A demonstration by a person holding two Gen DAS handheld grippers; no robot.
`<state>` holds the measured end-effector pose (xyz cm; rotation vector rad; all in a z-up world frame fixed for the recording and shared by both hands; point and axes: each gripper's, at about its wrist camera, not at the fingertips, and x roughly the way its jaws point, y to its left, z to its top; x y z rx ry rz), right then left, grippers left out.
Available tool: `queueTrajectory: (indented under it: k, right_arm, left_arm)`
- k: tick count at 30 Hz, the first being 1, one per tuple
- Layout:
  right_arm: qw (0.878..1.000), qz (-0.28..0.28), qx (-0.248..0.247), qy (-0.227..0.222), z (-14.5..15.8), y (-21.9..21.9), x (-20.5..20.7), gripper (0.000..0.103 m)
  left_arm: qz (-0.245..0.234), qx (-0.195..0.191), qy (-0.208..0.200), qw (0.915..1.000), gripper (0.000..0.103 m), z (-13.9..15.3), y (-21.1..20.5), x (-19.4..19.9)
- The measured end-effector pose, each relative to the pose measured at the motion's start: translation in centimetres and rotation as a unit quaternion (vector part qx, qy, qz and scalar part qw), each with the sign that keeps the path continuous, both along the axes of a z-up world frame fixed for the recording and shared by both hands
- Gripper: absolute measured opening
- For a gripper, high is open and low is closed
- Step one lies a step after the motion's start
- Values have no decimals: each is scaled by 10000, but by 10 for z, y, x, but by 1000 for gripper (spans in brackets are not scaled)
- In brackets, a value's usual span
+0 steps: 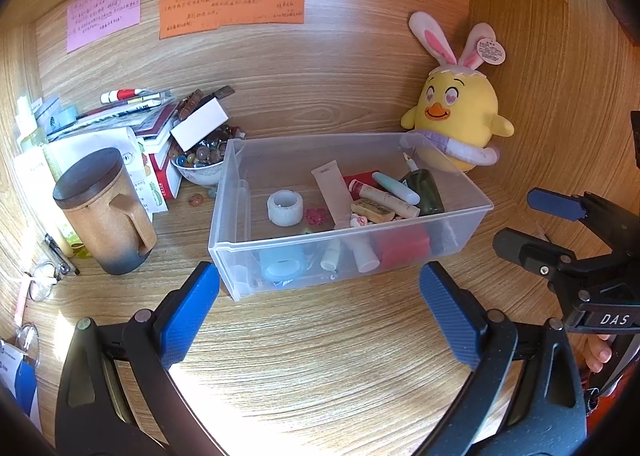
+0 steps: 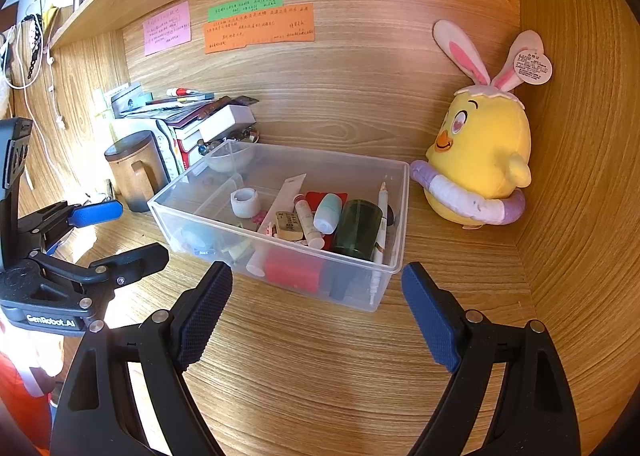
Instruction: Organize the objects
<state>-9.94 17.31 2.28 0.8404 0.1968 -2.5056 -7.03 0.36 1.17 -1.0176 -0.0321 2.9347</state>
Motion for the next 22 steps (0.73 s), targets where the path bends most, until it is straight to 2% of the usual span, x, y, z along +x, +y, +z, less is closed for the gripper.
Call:
queueTrajectory:
  k: [11,19,22]
  right_arm:
    - [10000,-3,12,-16,-1,-1,0,85]
    - [10000,24,41,-48,-4,-3,-2,86]
    - [10000,7,61,-54,-5,-3,-4,90]
  left_arm:
    - [-113,140,-24,9998,101,0,-2,-2]
    - [-25,90,72,9999,101,0,-4,1]
    - [10,50,-3,10000,101,-1,-5,0]
